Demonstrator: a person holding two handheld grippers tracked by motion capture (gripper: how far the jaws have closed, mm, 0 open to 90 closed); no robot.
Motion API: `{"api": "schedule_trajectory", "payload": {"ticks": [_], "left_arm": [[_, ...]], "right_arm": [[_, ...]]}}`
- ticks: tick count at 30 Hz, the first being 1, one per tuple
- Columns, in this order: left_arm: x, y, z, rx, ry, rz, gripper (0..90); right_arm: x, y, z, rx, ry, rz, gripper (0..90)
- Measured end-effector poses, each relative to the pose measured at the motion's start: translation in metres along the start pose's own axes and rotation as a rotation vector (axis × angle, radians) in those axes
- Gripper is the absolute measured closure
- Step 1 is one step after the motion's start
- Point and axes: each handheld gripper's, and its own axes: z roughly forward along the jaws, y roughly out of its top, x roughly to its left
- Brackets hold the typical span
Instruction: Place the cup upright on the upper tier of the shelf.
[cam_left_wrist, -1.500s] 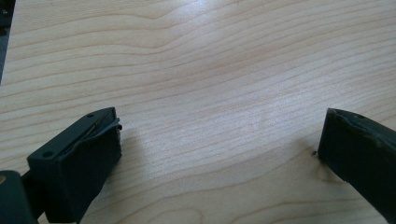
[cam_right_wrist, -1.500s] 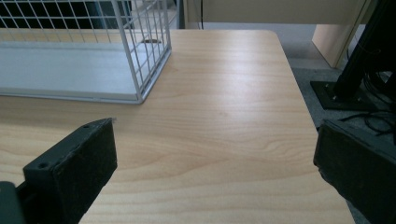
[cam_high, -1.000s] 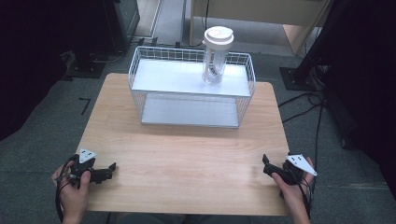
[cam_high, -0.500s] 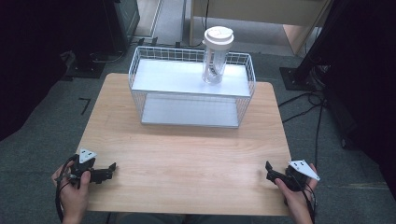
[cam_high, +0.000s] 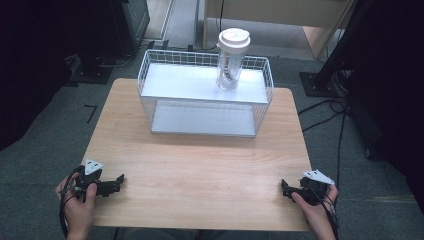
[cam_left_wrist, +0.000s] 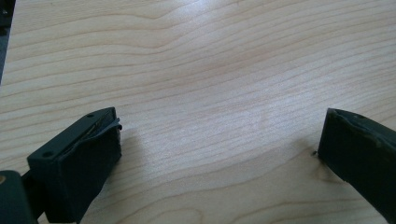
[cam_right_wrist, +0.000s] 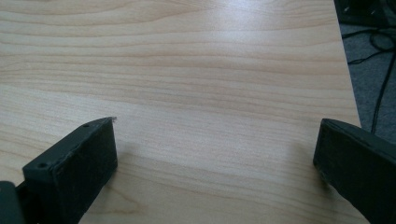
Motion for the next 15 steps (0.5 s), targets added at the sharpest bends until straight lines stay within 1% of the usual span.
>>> {"api": "schedule_trajectory", "payload": {"ticks": [13,15], "left_arm": [[0.0,0.0,0.0,0.0,0.0,0.0,0.0],[0.0001,0.0,0.0,0.0,0.0,0.0,0.0]], "right_arm": [[-0.0014,-0.0002,0.0003,0.0,-0.003,0.003,0.0],[-0.0008,-0.0006,-0.0002,0.001,-0.005,0.01,0.0]]}}
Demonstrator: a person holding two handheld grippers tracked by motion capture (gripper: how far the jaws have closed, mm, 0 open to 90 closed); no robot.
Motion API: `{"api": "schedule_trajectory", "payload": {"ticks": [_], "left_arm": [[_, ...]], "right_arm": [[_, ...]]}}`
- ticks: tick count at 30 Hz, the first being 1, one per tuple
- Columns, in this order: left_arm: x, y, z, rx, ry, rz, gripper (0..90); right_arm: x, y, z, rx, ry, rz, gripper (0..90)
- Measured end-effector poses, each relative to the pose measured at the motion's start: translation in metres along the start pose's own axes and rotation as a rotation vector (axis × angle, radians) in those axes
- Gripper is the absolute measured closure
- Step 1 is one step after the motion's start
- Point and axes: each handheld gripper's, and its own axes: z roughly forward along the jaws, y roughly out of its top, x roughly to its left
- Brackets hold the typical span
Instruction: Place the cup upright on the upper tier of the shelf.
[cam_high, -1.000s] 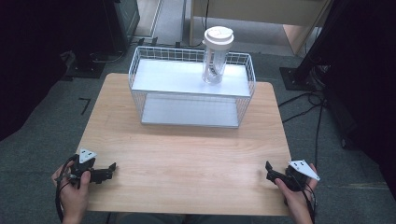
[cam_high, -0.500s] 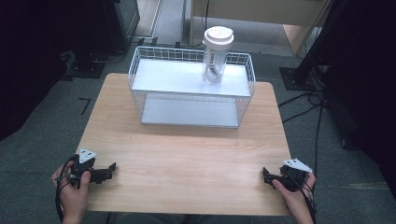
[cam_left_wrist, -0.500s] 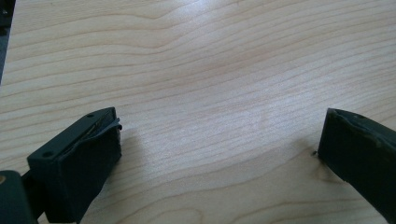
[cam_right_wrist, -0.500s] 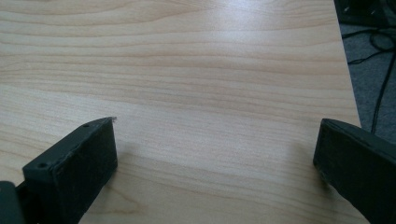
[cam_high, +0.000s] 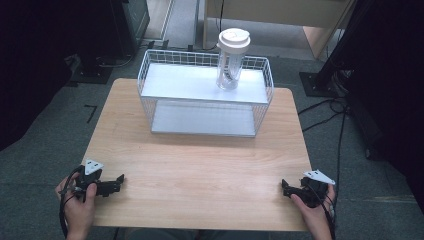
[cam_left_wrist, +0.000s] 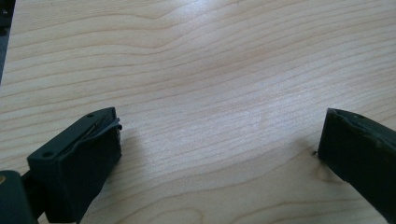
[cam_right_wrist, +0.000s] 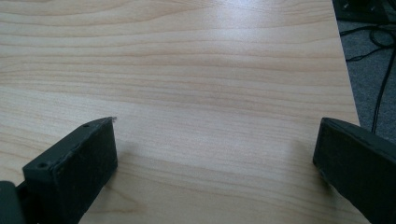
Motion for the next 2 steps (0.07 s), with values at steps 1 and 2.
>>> {"api": "schedule_trajectory", "payload": {"ticks": [1,2], "left_arm": [[-0.0001,0.0,0.0,0.0,0.0,0.0,0.0],[0.0,0.0,0.0,0.0,0.0,0.0,0.0]], "right_arm": [[-0.0002,-0.0002,-0.0001,-0.002,0.0,-0.003,0.0],[-0.0001,-0.0002,-0.0002,-0.001,-0.001,-0.002,0.0]]}}
